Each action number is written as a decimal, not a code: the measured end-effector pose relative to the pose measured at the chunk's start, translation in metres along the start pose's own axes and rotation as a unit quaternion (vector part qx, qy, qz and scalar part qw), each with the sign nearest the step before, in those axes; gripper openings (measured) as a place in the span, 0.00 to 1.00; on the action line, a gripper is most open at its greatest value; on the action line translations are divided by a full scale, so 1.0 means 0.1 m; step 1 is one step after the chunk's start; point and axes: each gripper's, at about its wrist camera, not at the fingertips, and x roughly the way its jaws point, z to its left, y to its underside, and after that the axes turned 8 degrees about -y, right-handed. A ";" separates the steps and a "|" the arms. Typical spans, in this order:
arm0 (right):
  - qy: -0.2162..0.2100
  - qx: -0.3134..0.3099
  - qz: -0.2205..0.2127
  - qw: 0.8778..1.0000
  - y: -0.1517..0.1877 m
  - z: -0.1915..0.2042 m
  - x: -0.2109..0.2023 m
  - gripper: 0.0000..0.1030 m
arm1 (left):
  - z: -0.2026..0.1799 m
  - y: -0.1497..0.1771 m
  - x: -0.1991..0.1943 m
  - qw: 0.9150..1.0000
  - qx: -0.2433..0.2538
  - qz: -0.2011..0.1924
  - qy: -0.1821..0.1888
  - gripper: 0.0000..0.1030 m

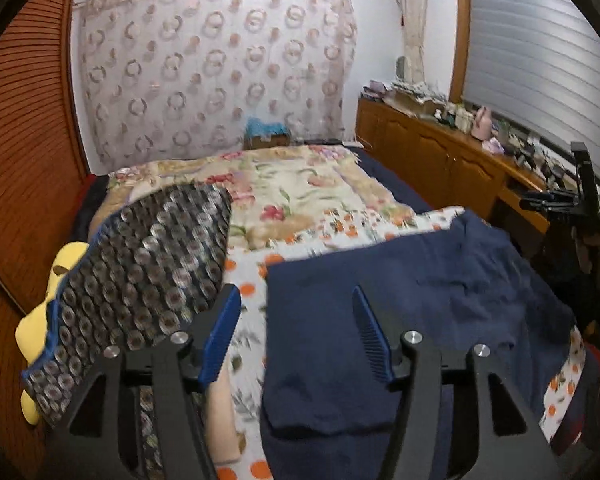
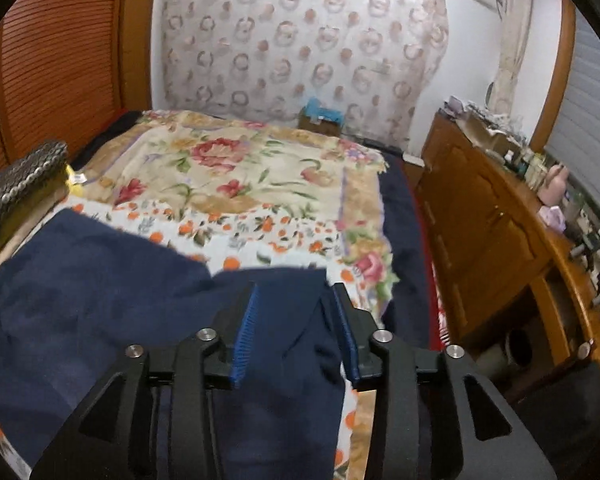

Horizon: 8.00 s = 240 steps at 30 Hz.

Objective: Fold small clothes

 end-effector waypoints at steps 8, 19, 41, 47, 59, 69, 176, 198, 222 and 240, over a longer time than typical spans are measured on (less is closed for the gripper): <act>-0.049 0.036 -0.002 0.998 0.58 0.13 -0.28 0.45 | -0.21 0.43 -0.16 1.000 0.002 0.022 0.018 0.56; -0.061 0.080 0.032 0.994 1.13 0.13 -0.13 0.45 | -0.44 0.90 0.16 0.996 0.004 0.083 0.029 0.56; -0.060 0.129 0.038 0.989 1.26 0.01 0.12 0.45 | -0.63 1.10 0.39 0.993 0.045 0.111 0.000 0.78; -0.045 0.110 0.038 0.992 1.27 0.06 0.13 0.45 | -0.60 1.10 0.39 0.993 0.037 0.114 -0.002 0.83; -0.034 0.099 0.044 0.994 1.27 0.11 0.16 0.46 | -0.21 0.98 0.10 0.996 -0.046 0.075 0.013 0.65; -0.033 0.098 0.044 0.994 1.27 0.11 0.16 0.45 | -0.06 1.03 0.39 0.991 -0.075 0.111 -0.010 0.52; -0.001 0.062 0.023 0.998 2.34 0.02 -1.26 0.04 | -0.10 1.81 -0.43 0.993 -0.078 0.092 -0.014 0.44; -0.054 0.033 -0.051 0.997 1.84 0.49 -1.26 0.28 | -0.18 1.67 -0.44 0.995 -0.068 0.065 0.025 0.06; -0.081 0.039 -0.073 0.993 1.76 0.60 -1.07 0.39 | -1.50 0.18 -0.69 0.984 0.016 -0.066 0.166 0.05; -0.060 0.083 -0.089 0.991 1.96 0.21 -1.33 0.39 | -2.76 -0.49 -0.49 0.963 0.100 -0.041 0.246 0.22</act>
